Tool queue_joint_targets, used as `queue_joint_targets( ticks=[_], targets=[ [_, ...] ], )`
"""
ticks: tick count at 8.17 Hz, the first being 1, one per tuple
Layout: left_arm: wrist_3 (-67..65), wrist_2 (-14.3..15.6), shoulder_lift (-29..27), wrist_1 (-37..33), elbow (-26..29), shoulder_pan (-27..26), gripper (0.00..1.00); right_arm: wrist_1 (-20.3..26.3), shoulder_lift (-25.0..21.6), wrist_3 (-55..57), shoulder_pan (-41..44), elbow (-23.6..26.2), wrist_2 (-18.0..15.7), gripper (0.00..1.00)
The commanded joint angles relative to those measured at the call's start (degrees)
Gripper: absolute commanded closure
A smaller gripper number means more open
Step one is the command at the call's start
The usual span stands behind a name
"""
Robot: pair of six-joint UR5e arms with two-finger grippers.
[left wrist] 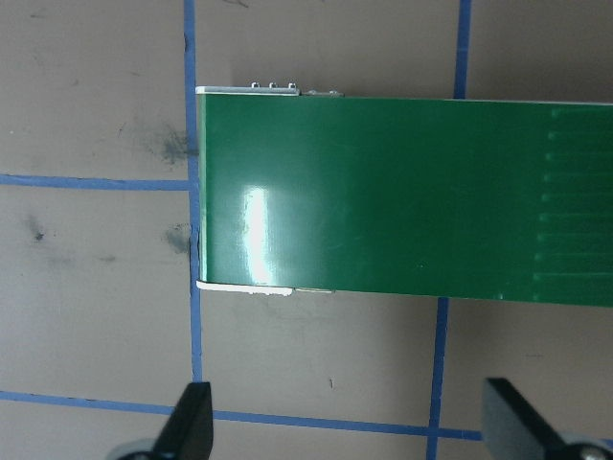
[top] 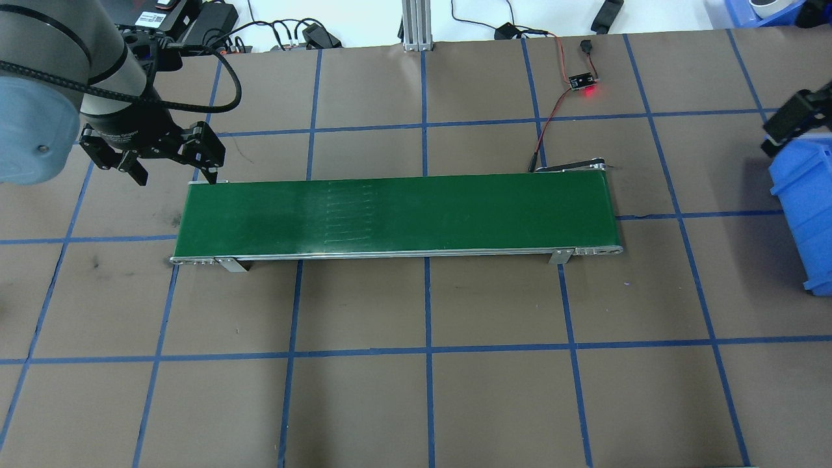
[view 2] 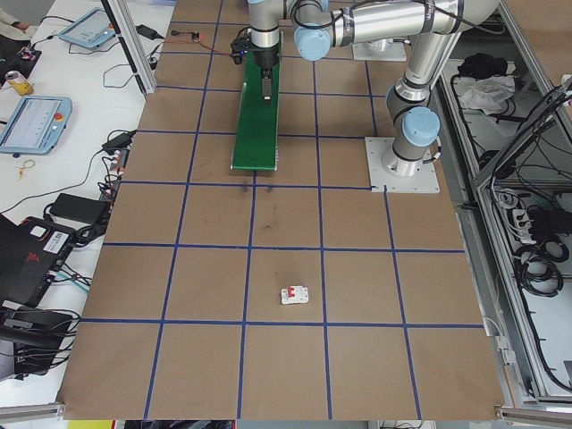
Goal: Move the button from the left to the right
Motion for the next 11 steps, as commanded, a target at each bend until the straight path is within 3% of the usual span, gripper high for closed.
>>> queue_joint_targets(
  ticks=[1, 4, 5, 6, 11],
  targets=[
    [0.09, -0.21, -0.43, 0.19, 0.3, -0.34, 0.0, 2.22, -0.64, 19.35, 13.96, -0.01, 0.47, 0.0],
    [-0.26, -0.56, -1.57, 0.11, 0.39, -0.51, 0.0, 1.87, -0.46, 30.2, 23.56, -0.01, 0.74, 0.0],
    [-0.17, -4.74, -1.4, 0.11, 0.39, -0.69, 0.0, 1.96, -0.37, 30.47, 25.14, -0.01, 1.61, 0.0],
    [0.0, -5.56, -1.14, 0.11, 0.3, -0.69, 0.0, 1.96, -0.2, 30.56, 25.33, -0.01, 1.79, 0.0],
    [0.0, -5.05, 0.19, 0.19, -0.22, -0.69, 0.0, 2.13, -0.99, 30.65, 25.34, -0.01, 1.62, 0.0]
  ],
)
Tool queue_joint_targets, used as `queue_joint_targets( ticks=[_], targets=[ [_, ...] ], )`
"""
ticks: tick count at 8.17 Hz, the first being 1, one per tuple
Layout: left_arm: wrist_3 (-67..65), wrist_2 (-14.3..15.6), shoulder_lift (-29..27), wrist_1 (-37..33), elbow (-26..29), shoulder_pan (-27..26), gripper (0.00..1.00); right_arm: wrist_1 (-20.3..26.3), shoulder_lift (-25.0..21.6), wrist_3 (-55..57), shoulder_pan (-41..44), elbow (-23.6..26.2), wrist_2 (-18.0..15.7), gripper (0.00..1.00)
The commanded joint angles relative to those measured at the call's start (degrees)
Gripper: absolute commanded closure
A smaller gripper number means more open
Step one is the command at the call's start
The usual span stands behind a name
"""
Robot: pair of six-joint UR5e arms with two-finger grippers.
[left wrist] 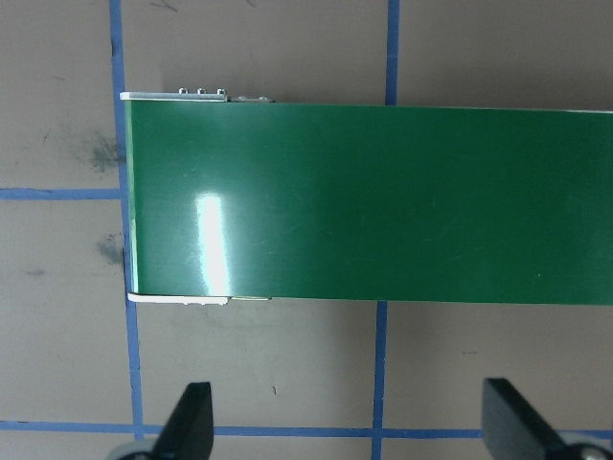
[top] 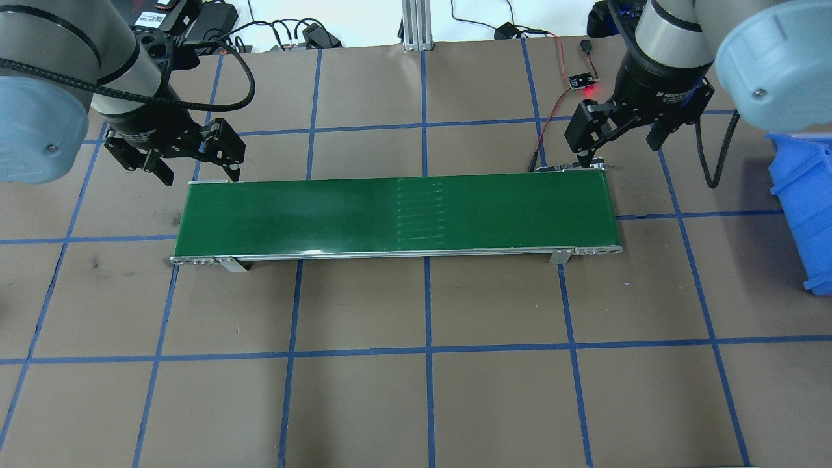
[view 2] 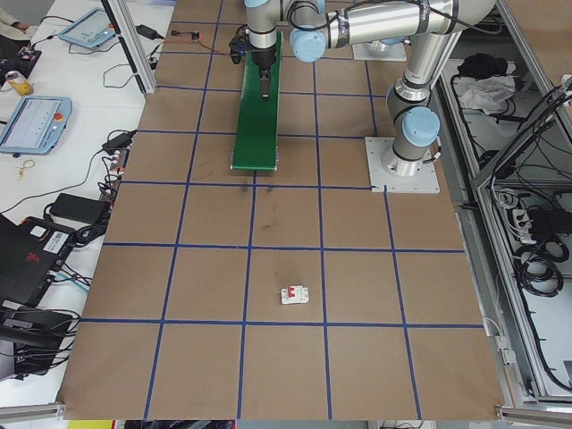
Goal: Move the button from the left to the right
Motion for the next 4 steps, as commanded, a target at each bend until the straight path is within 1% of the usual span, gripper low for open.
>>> queue_joint_targets(
  ticks=[1, 2, 4],
  targets=[
    [0.09, 0.33, 0.76, 1.33, -0.33, 0.04, 0.0, 0.04, -0.27, 0.01, 0.03, 0.0, -0.05, 0.0],
    [0.0, 0.33, 0.67, 2.91, -0.33, 0.04, 0.0, 0.04, -0.27, 0.01, 0.03, 0.0, -0.05, 0.0],
    [0.0, 0.33, 0.76, 3.63, -0.33, 0.13, 0.0, 0.04, -0.19, 0.01, 0.03, 0.0, -0.05, 0.0]
  ],
)
